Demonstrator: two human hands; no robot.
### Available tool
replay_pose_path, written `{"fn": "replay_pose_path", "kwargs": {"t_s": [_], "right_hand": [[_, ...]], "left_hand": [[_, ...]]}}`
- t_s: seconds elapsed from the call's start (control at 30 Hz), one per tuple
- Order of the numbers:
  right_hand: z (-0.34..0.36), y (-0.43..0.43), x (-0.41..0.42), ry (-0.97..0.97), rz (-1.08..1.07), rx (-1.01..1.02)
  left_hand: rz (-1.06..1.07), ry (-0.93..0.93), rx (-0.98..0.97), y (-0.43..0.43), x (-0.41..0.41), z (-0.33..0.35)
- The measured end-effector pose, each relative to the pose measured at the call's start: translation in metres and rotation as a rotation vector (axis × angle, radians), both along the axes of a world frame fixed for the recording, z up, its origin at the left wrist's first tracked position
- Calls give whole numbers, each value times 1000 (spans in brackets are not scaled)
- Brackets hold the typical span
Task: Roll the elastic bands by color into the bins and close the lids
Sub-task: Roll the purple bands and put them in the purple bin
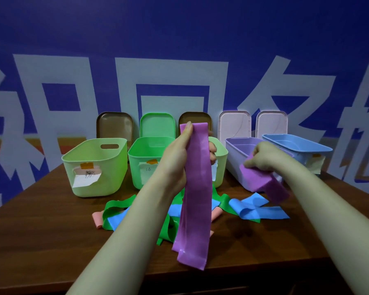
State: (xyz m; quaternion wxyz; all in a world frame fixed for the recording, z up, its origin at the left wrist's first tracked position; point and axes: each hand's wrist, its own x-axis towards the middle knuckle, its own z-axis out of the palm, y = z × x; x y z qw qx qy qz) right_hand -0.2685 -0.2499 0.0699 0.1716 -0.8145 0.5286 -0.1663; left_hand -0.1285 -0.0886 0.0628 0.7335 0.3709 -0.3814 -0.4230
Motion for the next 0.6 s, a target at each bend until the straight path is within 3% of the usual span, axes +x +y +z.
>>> {"fn": "replay_pose_path", "kwargs": {"t_s": [0.17, 0.3, 0.47, 0.6], "right_hand": [[36, 43, 4, -460, 74, 124], [50, 67, 12, -839, 224, 372], [61, 94, 26, -1001, 405, 680], [64, 103, 36, -1016, 519, 768]], "left_hand": [[126, -89, -67, 10, -1, 4], [204, -224, -122, 20, 2, 6], [235, -443, -189, 38, 9, 10], [367, -461, -261, 47, 16, 17]]}}
